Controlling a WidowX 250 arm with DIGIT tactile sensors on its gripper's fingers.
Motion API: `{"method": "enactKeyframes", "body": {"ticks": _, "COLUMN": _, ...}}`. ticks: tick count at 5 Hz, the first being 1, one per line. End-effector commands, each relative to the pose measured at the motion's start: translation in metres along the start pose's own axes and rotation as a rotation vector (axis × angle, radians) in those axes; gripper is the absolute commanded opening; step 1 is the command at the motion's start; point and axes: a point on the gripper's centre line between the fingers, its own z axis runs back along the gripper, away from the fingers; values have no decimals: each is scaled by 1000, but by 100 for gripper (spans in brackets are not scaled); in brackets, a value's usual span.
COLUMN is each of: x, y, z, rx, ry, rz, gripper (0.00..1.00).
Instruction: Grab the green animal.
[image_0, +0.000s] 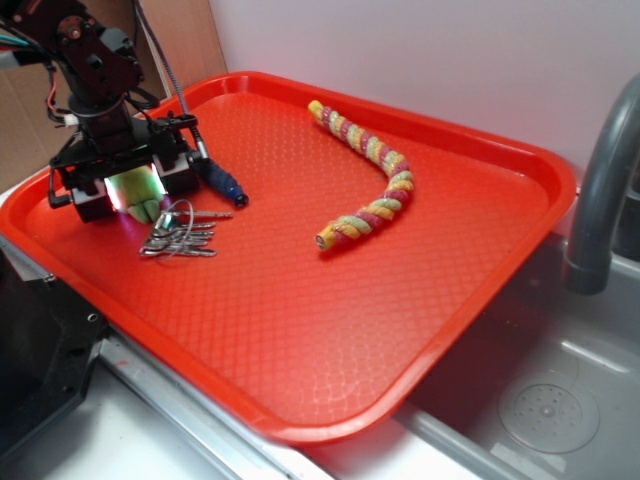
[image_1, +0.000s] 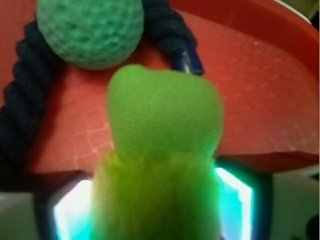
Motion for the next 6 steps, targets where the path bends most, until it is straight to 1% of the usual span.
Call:
{"method": "enactKeyframes", "body": {"ticks": 1, "x": 4, "y": -5, "z": 33, "rx": -43, "ry": 59, "rz": -75, "gripper": 0}}
{"method": "enactKeyframes", "body": {"ticks": 2, "x": -6, "y": -18, "z": 73, "rx": -81, "ry": 109, "rz": -224, "gripper": 0}}
{"method": "enactKeyframes", "body": {"ticks": 3, "x": -18, "y": -35, "z": 121, "rx": -117, "ry": 223, "rz": -465, "gripper": 0}}
{"method": "enactKeyframes", "body": {"ticks": 4, "x": -33, "y": -41, "z": 156, "rx": -168, "ry": 283, "rz": -631, "gripper": 0}}
{"method": "enactKeyframes", "body": {"ticks": 5, "x": -45, "y": -44, "z": 193, "rx": -220, "ry": 315, "rz": -849, "gripper": 0}}
{"method": "enactKeyframes", "body": {"ticks": 6, "x": -51, "y": -38, "z": 209, "rx": -231, "ry": 246, "rz": -887, "gripper": 0}}
